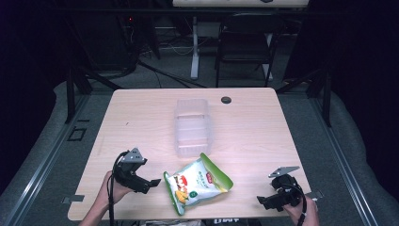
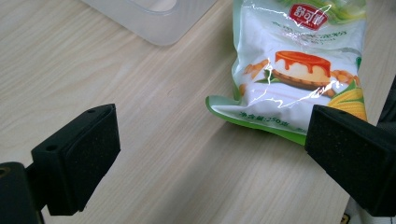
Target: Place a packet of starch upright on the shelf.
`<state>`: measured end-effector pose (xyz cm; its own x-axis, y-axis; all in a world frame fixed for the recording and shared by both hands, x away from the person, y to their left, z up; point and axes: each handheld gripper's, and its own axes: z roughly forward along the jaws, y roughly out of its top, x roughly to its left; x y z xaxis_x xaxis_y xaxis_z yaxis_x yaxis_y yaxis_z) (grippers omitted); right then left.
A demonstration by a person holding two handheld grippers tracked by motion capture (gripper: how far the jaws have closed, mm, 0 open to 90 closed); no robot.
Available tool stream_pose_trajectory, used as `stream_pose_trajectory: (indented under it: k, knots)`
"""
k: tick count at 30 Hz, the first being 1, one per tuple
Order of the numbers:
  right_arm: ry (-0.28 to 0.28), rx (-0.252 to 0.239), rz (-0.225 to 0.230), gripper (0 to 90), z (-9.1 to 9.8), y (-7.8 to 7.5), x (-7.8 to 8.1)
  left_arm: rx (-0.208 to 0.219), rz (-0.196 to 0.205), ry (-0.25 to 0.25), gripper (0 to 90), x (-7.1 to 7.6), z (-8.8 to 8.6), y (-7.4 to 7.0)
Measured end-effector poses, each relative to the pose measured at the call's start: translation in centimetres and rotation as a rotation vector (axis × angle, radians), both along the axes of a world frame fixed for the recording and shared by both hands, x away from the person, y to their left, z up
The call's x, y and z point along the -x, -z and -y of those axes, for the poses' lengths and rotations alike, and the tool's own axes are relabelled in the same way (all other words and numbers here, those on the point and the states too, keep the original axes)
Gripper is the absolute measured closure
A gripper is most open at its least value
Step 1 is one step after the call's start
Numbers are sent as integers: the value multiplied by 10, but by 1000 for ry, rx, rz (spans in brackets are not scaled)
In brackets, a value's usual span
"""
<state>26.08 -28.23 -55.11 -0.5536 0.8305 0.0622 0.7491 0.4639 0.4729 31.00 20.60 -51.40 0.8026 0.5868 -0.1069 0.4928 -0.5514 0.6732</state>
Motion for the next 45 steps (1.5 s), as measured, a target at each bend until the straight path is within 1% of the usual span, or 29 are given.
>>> stream_pose_trajectory:
  k: [1, 2, 5, 8, 10, 11, 12, 13, 14, 16, 17, 21, 28, 29, 31, 32, 33, 36, 38, 40, 41, 42, 45]
  knots:
    - [1, 1, 1, 45, 0, 0, 0, 0, -2, 3, 33, 0, 0, 0]
    - [-2, -8, -1, 45, -1, 0, 0, -9, -5, 11, 34, -1, 1, 0]
    - [-3, 5, 0, 45, 0, 0, 0, -10, -14, 25, 36, -4, 2, -1]
    - [1, 0, -4, 45, 0, 1, 0, -5, -22, 39, 38, -4, 4, -3]
    - [0, -8, -4, 46, 0, 0, 0, -4, -17, 47, 37, -4, 5, -5]
    - [1, -1, -2, 46, 0, 0, 0, -1, -19, 50, 38, -4, 5, -5]
    - [-1, -5, -3, 45, 0, 0, 0, -5, -19, 53, 40, -5, 5, -6]
    - [0, 2, -3, 45, -1, 0, 0, 1, -19, 52, 40, -5, 6, -6]
    - [-4, 0, -4, 45, -1, 0, 0, -5, -19, 66, 41, -5, 6, -7]
    - [-5, 1, -7, 46, -1, 0, 1, -2, -11, 65, 43, -6, 8, -9]
    - [-5, 1, -6, 45, -1, 1, 0, 2, -12, 70, 45, -6, 9, -10]
    - [-6, 2, -7, 45, -1, 1, 0, 2, 5, 94, 52, -9, 14, -16]
    - [-3, 0, -6, 45, -2, 1, 0, 13, 33, 141, 55, -15, 31, -27]
    - [-3, 0, -6, 46, -2, 1, 0, 20, 32, 153, 56, -16, 34, -28]
    - [-3, -2, -6, 46, -2, 1, 0, 11, 42, 166, 58, -18, 41, -28]
    - [-4, -6, -9, 45, -2, 1, 0, 14, 38, 176, 58, -19, 44, -28]
    - [-2, 1, -6, 45, -2, 1, 0, 12, 39, 185, 58, -21, 48, -29]
    - [-5, -4, -9, 46, -2, 1, 0, 12, 47, 214, 59, -25, 59, -30]
    - [-6, 1, -8, 45, -2, 1, 0, 11, 58, 229, 60, -29, 67, -31]
    - [-6, -6, -10, 46, -2, 1, 0, 6, 61, 258, 61, -32, 73, -32]
    - [-6, -7, -10, 45, -2, 1, 0, 5, 67, 258, 62, -34, 77, -33]
    - [-6, -1, -9, 45, -1, 1, 0, 4, 65, 270, 62, -35, 79, -33]
    - [-7, 2, -9, 45, -1, 1, 0, 9, 69, 285, 63, -40, 87, -33]
